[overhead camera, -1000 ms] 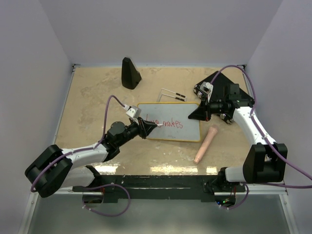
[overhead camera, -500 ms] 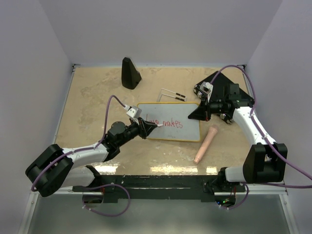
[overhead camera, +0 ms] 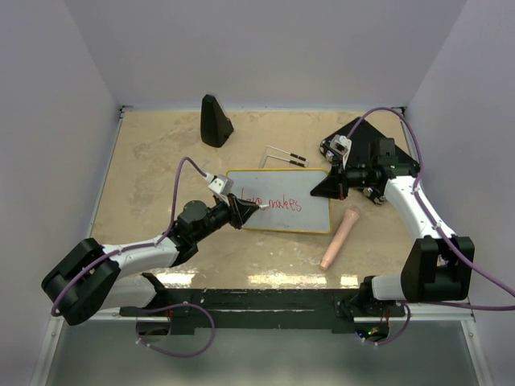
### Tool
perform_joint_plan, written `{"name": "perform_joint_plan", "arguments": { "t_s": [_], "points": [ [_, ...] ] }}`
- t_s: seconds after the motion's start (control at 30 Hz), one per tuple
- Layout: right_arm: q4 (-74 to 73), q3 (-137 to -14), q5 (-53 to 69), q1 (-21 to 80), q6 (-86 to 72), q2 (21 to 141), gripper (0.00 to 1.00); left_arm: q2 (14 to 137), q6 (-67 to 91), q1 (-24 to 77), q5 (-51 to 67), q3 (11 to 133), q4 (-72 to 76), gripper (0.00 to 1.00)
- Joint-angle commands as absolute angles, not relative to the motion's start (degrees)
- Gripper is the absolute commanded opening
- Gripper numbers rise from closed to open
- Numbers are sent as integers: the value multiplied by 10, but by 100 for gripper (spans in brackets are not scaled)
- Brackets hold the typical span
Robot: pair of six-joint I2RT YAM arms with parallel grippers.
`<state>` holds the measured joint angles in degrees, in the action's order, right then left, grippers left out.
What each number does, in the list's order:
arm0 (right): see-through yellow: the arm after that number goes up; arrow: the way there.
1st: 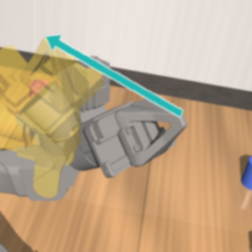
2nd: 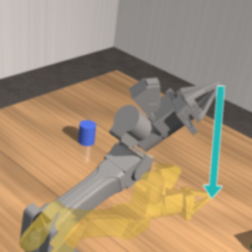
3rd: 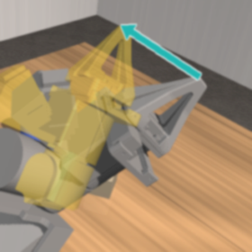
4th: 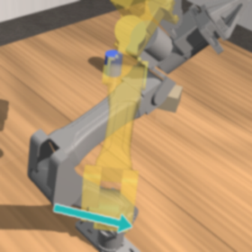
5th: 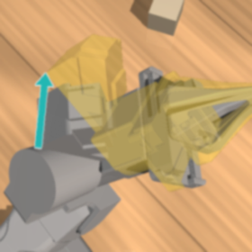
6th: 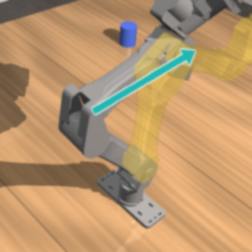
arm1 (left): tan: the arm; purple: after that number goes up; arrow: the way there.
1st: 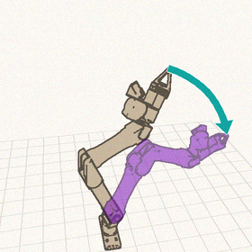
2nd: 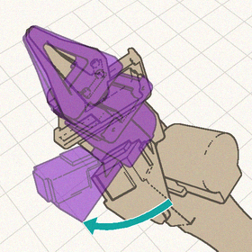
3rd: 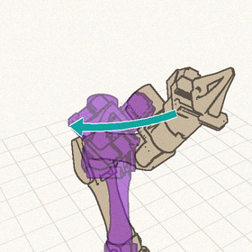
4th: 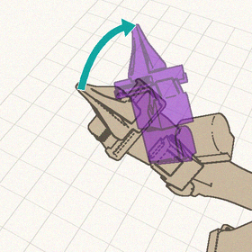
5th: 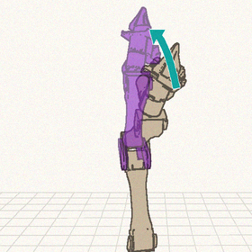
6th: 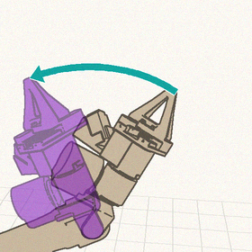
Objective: Write a sentence on the whiteboard
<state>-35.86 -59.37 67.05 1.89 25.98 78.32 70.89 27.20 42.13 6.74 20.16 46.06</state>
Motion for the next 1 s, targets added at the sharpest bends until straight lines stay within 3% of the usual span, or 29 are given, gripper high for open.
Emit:
{"name": "perform_joint_plan", "arguments": {
  "t_s": [0.0,0.67,0.97],
  "points": [
    [-339,-600,712,23,253,764,0,698,252,420,54,225,487,0],
    [-339,-600,713,24,253,765,0,737,257,419,74,221,491,0],
    [-339,-601,714,24,254,764,0,694,260,420,87,223,496,0]
  ]
}}
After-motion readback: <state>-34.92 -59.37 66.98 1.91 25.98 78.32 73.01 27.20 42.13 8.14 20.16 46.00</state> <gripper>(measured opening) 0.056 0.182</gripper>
